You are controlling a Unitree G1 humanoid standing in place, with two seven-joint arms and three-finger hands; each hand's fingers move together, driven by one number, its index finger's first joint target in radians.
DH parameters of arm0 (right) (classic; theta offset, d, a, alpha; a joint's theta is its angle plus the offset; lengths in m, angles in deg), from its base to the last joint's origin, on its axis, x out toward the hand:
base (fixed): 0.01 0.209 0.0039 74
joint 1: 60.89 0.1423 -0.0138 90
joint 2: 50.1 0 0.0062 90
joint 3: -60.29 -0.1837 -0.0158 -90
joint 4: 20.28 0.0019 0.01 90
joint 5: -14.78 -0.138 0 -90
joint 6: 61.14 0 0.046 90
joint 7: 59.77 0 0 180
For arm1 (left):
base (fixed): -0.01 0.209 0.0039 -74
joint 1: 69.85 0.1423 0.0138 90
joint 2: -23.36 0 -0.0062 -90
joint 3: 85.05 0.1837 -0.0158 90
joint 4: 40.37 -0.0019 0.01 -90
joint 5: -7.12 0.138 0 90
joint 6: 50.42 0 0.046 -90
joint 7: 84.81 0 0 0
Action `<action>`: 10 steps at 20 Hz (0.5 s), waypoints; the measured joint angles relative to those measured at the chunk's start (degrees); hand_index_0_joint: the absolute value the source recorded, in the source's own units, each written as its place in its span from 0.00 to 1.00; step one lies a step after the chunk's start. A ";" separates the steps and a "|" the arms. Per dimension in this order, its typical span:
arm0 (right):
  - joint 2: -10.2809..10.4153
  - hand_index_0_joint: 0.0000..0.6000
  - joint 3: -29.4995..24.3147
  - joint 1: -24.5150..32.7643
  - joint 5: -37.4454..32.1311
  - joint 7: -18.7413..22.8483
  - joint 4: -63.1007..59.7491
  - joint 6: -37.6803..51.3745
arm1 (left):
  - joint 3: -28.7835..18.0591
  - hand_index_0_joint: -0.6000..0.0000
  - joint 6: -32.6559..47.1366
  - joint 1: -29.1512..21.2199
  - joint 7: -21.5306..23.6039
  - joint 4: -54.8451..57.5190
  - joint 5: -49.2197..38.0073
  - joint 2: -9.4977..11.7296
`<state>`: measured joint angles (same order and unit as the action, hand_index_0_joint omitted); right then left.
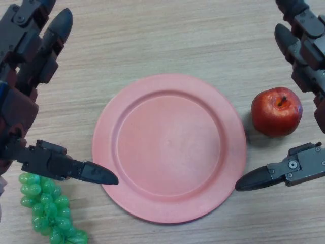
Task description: Pick up the green grapes and place it on the plate
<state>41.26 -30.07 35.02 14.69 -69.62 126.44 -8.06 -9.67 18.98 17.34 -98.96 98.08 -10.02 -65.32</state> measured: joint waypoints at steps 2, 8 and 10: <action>-0.02 0.00 0.00 0.87 -0.07 0.01 0.00 0.00 | -0.13 1.00 0.00 0.02 -0.28 -0.23 -0.11 0.01; 0.01 0.00 0.06 1.56 -0.06 -0.01 -0.01 -0.02 | -0.25 1.00 0.01 1.05 -0.47 -0.89 -0.20 0.09; 0.03 0.00 0.07 1.62 -0.06 -0.03 -0.01 -0.03 | -0.44 1.00 0.09 2.45 -0.57 -0.89 -0.19 -0.32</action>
<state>41.29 -30.00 36.64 14.63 -69.64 126.42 -8.09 -10.11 19.07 19.79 -99.53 97.19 -10.20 -65.64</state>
